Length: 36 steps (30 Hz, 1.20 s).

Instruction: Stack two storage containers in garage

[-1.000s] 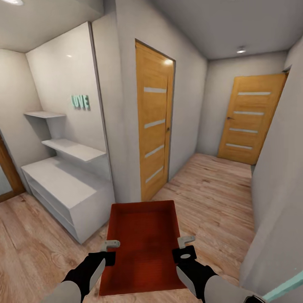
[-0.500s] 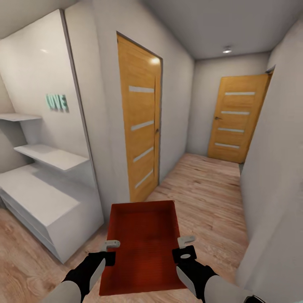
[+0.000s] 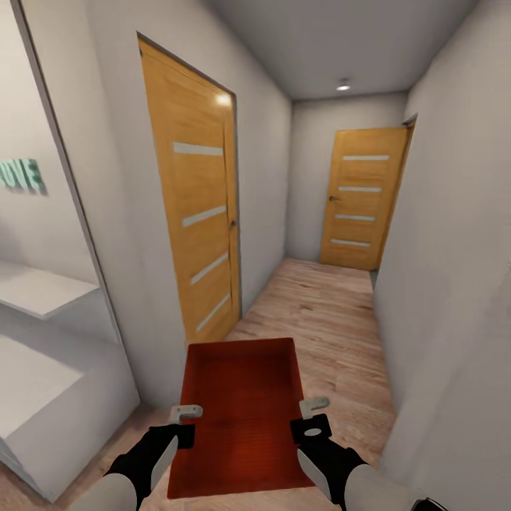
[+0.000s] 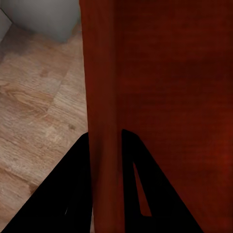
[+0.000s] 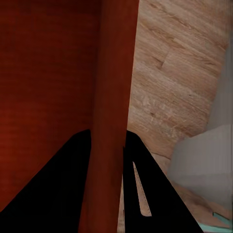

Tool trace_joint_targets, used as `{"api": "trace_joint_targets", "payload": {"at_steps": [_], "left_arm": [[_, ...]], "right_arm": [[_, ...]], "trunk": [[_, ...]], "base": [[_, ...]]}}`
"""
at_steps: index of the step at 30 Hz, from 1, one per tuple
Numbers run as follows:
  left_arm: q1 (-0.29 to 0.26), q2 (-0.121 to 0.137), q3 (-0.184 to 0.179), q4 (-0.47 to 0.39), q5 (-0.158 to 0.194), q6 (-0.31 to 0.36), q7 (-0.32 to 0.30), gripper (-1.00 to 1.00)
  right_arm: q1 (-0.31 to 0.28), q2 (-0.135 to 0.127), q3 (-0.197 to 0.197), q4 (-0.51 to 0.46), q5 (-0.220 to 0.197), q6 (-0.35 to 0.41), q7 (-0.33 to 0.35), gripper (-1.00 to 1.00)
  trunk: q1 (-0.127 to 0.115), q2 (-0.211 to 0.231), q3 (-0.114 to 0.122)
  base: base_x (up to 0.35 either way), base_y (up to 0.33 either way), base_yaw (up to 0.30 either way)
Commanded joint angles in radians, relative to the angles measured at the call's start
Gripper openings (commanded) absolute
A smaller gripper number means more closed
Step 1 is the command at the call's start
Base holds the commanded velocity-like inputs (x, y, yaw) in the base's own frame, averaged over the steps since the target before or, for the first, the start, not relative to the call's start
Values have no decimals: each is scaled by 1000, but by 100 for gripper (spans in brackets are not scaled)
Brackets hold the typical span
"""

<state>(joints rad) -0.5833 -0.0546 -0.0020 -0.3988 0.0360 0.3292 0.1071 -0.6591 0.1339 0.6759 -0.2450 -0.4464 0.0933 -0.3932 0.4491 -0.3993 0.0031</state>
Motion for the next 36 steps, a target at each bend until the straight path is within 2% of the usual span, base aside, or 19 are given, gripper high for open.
{"api": "trace_joint_targets", "payload": {"at_steps": [1, 14, 36], "left_arm": [[0, -1, 10, -3, -12, 7, 6, -100], [1, -1, 10, -4, -12, 8, 6, -100], [1, -1, 10, -3, -12, 8, 6, -100]], "right_arm": [[0, 3, -2, -15, -9, 6, 14, -100], [0, 3, -2, -15, -10, 6, 14, -100], [0, 3, -2, -16, -9, 6, 14, -100]], "trunk": [[1, -1, 0], [1, -1, 0], [1, -1, 0]], "base": [[322, 0, -274], [322, 0, -254], [322, 0, -8]]}}
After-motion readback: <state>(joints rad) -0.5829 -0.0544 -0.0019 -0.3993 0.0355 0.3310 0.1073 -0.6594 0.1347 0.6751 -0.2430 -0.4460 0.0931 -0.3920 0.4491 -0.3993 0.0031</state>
